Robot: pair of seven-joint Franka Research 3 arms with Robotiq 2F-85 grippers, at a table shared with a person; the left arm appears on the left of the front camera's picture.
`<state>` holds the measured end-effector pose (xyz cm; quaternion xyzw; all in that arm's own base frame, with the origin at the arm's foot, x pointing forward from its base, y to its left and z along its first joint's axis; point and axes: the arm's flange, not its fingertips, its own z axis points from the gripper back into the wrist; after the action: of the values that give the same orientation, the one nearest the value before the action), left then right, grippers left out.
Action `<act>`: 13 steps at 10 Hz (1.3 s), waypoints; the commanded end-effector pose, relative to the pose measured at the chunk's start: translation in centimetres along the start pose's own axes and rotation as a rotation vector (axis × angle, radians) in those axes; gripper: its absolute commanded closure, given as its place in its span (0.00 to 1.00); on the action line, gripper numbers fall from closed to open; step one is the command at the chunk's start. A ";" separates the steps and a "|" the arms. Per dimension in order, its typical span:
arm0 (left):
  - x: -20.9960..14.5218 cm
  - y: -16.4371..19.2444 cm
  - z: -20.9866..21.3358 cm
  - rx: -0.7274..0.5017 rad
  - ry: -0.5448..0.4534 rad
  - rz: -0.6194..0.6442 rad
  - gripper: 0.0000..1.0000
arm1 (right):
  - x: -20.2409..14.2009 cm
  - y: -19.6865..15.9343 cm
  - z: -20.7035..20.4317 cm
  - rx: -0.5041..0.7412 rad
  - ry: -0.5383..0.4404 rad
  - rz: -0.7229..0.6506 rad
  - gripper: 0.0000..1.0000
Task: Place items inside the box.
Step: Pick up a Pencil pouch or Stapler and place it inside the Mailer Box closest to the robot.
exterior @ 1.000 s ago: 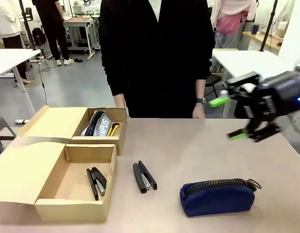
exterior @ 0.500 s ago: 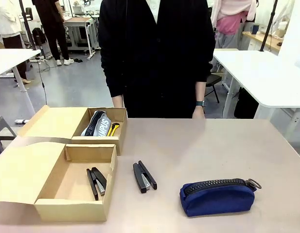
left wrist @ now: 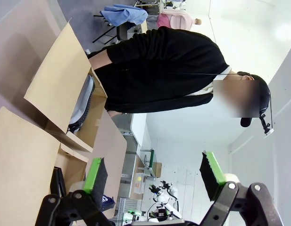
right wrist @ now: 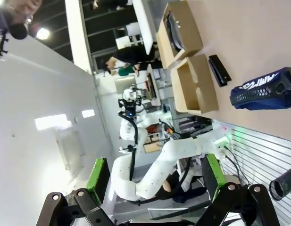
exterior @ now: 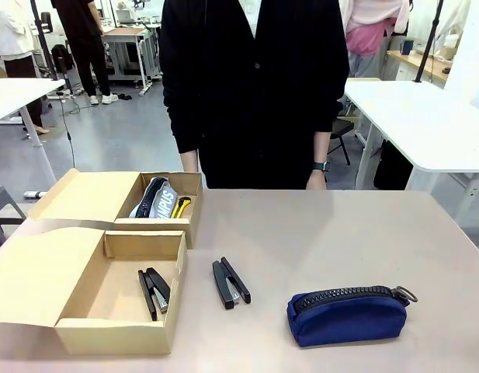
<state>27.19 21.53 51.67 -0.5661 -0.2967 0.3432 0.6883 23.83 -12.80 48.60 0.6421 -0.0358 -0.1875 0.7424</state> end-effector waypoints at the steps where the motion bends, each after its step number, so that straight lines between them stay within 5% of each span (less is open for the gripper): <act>1: -0.3 0.1 0.0 -0.022 -0.001 -0.015 0.00 | -0.7 1.0 0.3 0.001 -0.012 -0.010 0.00; 11: -0.3 0.1 0.0 -0.022 -0.001 -0.015 0.00 | -0.4 0.6 0.1 -0.012 -0.015 0.010 0.00; 13: -0.3 0.1 0.0 -0.022 -0.001 -0.015 0.00 | 1.0 0.0 -7.0 -0.352 0.258 0.271 0.00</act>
<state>27.20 21.49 51.69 -0.5659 -0.2967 0.3428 0.6886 24.41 -9.39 48.20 0.5888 -0.0052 -0.1082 0.8010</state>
